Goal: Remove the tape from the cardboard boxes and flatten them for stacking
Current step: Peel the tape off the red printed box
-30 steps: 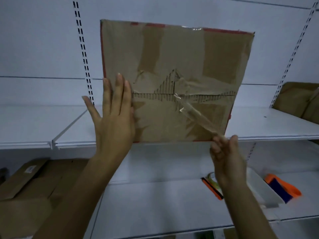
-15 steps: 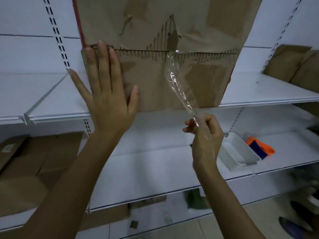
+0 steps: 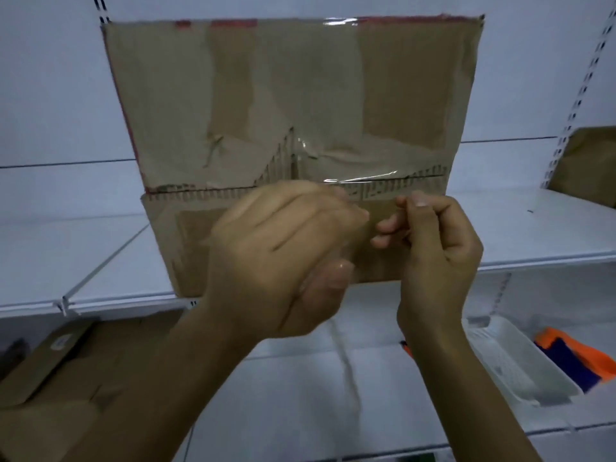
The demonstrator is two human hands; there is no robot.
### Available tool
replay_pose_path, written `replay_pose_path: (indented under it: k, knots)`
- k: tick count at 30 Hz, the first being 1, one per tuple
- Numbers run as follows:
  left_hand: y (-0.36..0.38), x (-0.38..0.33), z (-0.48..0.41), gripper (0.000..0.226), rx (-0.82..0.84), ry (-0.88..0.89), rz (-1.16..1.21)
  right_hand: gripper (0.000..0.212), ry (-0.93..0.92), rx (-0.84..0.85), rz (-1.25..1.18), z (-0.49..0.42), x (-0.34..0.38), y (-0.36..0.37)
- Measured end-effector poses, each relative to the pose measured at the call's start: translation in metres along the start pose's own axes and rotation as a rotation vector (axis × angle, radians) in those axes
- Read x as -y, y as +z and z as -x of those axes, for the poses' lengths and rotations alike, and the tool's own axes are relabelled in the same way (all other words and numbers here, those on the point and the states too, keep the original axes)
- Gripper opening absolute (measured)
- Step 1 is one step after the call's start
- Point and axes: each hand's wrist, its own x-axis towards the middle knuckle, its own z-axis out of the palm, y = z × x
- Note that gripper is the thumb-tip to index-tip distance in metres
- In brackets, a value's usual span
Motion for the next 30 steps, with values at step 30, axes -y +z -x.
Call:
replay_pose_path:
  k: [30]
  knots:
    - [0.143, 0.004, -0.118, 0.067, -0.017, -0.447, -0.711, 0.040, 0.227, 0.614, -0.004, -0.193, -0.091, -0.029]
